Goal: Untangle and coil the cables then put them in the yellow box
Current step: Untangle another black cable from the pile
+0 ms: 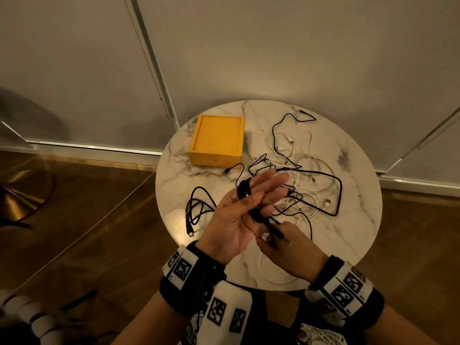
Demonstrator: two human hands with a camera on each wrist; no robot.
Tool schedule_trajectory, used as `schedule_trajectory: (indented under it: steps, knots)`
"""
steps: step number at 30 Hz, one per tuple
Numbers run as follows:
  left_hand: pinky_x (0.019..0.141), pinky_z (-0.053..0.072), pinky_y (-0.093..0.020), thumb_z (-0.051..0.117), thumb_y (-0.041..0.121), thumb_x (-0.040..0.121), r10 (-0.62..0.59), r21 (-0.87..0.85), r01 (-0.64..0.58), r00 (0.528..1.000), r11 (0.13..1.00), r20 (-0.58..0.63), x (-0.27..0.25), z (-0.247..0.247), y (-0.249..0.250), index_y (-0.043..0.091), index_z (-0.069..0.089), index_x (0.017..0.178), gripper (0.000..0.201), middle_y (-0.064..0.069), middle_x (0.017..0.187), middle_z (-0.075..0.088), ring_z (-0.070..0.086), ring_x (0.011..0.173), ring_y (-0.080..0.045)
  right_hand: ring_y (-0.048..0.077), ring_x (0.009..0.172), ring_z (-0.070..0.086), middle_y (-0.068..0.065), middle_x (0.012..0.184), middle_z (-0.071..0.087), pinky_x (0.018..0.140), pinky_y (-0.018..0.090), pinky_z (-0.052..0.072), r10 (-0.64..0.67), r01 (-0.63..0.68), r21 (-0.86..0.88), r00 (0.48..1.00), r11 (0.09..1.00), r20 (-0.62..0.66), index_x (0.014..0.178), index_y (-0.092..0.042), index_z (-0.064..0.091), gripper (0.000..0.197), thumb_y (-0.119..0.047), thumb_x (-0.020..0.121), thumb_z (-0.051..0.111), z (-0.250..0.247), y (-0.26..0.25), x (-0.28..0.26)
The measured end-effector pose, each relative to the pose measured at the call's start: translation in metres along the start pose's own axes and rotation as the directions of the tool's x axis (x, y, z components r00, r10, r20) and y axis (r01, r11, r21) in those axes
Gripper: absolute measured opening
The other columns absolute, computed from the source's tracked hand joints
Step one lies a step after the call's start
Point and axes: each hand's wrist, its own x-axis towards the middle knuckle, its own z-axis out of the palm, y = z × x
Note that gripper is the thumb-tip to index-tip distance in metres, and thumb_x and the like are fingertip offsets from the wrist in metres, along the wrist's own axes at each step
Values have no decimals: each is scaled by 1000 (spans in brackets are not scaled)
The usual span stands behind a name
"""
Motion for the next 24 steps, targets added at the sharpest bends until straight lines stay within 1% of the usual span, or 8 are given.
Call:
schedule_trajectory:
  steps: [4,9,11,15,18,20,21,24]
  knots:
    - [98,49,-30,37,-10,89,137,19,-136,989,990,-52,12,-2,2,0,47,135,48,-8,129,62,55,125,-25,19,59,51,-9,53,43,62,33,43,-81,85,-91,996,992,46,95,-20,53,10,-27,89,49,-16,-6,7]
    - [108,42,-36,40,-16,81,225,115,-218,973,969,-53,23,-2,9,9,45,136,61,-1,117,69,54,127,-22,20,63,46,-9,59,42,62,30,34,-172,187,-154,980,970,103,110,-18,52,19,-24,92,50,-33,-25,15]
    - [107,42,-34,42,-13,84,279,246,-258,959,934,-50,25,-1,16,9,41,139,60,-1,120,68,54,127,-22,24,66,53,-8,61,44,61,34,38,-176,187,-157,981,970,82,109,-19,54,18,-23,93,50,-43,-30,17]
    - [106,39,-34,41,-8,97,372,718,-277,928,639,27,26,-2,24,16,45,141,51,6,125,65,60,119,-18,18,68,56,-3,69,60,64,37,43,-223,223,-104,975,969,10,106,-19,62,16,-21,93,52,-65,-44,18]
    - [91,48,-24,45,5,99,330,908,-202,941,367,75,22,-5,22,9,31,147,50,9,111,71,69,97,-14,7,59,44,-12,64,51,62,31,37,-247,246,-42,969,968,-14,102,-16,67,15,-19,92,56,-74,-57,17]
    - [87,49,-27,46,8,96,286,974,-155,953,165,103,17,-12,24,15,44,141,45,1,105,73,67,90,-11,12,64,48,-14,65,53,60,31,39,-264,262,-51,964,964,-40,98,-19,69,14,-17,90,57,-80,-60,14]
    - [84,49,-30,46,7,94,250,983,-133,963,123,99,15,-14,25,17,49,137,44,-5,96,74,66,83,-10,12,66,52,-12,68,60,59,33,43,-276,273,-67,960,960,-49,96,-22,70,15,-17,89,58,-83,-59,13]
    - [67,43,-20,42,8,91,112,984,-72,992,160,55,6,-11,27,17,50,135,45,-9,61,65,59,52,-9,9,62,58,-9,72,68,60,37,48,-260,256,-63,962,965,-85,92,-27,72,15,-20,86,61,-94,-52,12]
